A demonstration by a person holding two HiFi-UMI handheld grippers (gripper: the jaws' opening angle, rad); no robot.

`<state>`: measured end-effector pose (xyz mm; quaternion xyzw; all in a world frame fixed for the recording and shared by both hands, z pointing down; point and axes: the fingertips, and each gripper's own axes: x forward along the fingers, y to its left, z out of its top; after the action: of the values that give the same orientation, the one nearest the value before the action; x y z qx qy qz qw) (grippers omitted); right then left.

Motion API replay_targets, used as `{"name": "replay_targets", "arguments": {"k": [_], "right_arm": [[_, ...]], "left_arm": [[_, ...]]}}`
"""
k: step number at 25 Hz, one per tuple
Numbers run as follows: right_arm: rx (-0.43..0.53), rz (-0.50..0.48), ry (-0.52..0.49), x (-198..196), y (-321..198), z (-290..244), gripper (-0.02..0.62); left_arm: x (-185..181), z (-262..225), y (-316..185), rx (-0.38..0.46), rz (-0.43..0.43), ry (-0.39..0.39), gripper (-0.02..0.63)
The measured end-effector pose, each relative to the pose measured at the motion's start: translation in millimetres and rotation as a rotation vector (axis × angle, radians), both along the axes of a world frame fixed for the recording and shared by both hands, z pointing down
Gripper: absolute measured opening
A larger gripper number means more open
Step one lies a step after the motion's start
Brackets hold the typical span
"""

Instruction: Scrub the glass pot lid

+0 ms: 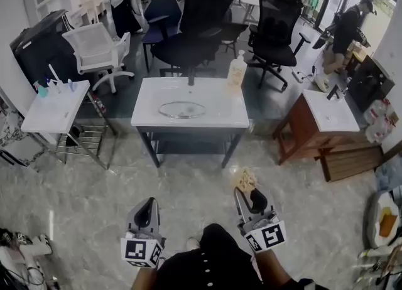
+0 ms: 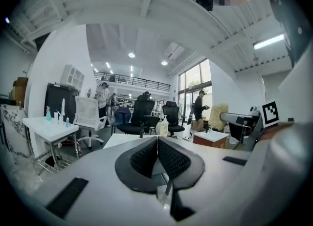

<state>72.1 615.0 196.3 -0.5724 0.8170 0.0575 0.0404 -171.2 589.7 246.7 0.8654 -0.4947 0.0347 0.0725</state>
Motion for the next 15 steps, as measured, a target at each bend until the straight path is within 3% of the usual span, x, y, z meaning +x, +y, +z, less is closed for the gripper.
{"name": "replay_targets", "arguments": {"k": [6,15], "right_arm": [[-0.017,-0.006,-0.002,1.8,-36.9,9.5,0.133],[-0.013,-0.039,-0.005,24.2,-133.4,10.2,0.135]], "left_arm": [[2.1,12.4,-32.5,-0.027,-0.003,-0.002,0.026],[28.1,7.4,-117.9,-0.024,-0.027,-0.006,0.026]]}}
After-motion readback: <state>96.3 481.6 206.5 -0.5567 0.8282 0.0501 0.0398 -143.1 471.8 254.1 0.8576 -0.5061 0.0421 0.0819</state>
